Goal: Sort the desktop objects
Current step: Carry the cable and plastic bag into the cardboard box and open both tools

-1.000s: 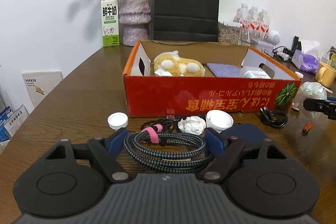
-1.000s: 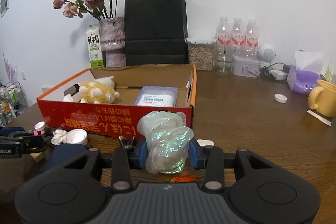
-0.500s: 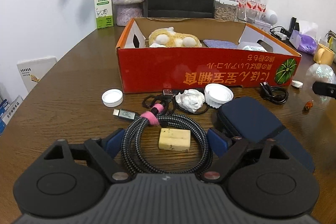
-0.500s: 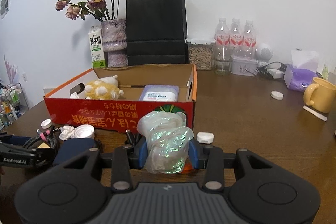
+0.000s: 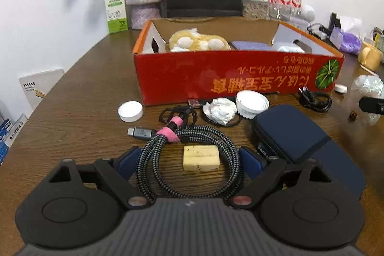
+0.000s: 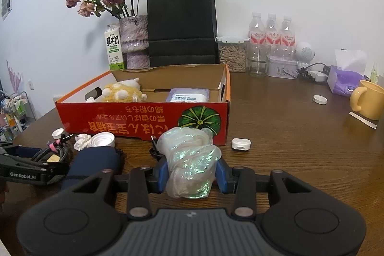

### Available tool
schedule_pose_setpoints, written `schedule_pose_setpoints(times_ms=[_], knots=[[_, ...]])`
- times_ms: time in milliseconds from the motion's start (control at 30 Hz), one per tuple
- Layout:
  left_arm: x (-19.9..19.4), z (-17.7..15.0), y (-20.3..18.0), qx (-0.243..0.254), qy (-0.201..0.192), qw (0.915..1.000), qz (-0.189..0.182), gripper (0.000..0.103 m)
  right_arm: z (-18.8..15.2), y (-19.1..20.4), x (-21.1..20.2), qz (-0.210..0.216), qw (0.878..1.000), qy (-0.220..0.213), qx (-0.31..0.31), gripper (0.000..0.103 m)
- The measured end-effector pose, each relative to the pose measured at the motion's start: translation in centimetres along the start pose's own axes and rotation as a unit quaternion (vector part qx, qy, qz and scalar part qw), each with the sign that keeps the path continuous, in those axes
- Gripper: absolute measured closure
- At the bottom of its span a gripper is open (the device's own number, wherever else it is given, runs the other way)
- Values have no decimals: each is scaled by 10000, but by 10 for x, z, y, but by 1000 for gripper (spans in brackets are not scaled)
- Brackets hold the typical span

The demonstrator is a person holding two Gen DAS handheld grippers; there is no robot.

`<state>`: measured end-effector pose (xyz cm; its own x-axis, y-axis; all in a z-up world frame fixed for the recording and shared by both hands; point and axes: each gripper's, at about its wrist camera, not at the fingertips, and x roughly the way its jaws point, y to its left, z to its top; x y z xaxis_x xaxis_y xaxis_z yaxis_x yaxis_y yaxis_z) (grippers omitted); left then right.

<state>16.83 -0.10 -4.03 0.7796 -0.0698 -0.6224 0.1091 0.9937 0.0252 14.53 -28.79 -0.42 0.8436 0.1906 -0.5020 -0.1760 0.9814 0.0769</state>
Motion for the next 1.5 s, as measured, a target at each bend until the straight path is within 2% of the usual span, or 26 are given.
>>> schedule_pose_setpoints(times_ms=[133, 267, 500, 733, 1033, 1200, 1333, 1500], knots=[[-16, 2, 6, -206, -301, 9993, 4, 16, 2, 1, -4, 6, 10000, -68, -21, 64], [-40, 9, 9, -233, -787, 9966, 50, 16, 8, 1, -7, -4, 9998, -171, -36, 64], [-68, 38, 10, -296, -1469, 9887, -49, 16, 26, 5, -9, 58, 9991, -401, -90, 64], [-62, 79, -3, -285, -1927, 9806, -225, 16, 63, 16, 4, 106, 9974, -674, -252, 64], [-2, 147, -19, -341, -1878, 9808, -408, 16, 123, 20, 64, 71, 9971, -701, -303, 64], [46, 179, -30, -406, -1635, 9851, -349, 16, 155, 14, 116, -113, 9987, -456, -213, 64], [85, 194, -38, -511, -1353, 9891, -263, 16, 171, 6, 159, -120, 9996, -204, -128, 64], [121, 194, -47, -446, -980, 9941, -122, 16, 169, -5, 196, -71, 10000, 53, 10, 64]])
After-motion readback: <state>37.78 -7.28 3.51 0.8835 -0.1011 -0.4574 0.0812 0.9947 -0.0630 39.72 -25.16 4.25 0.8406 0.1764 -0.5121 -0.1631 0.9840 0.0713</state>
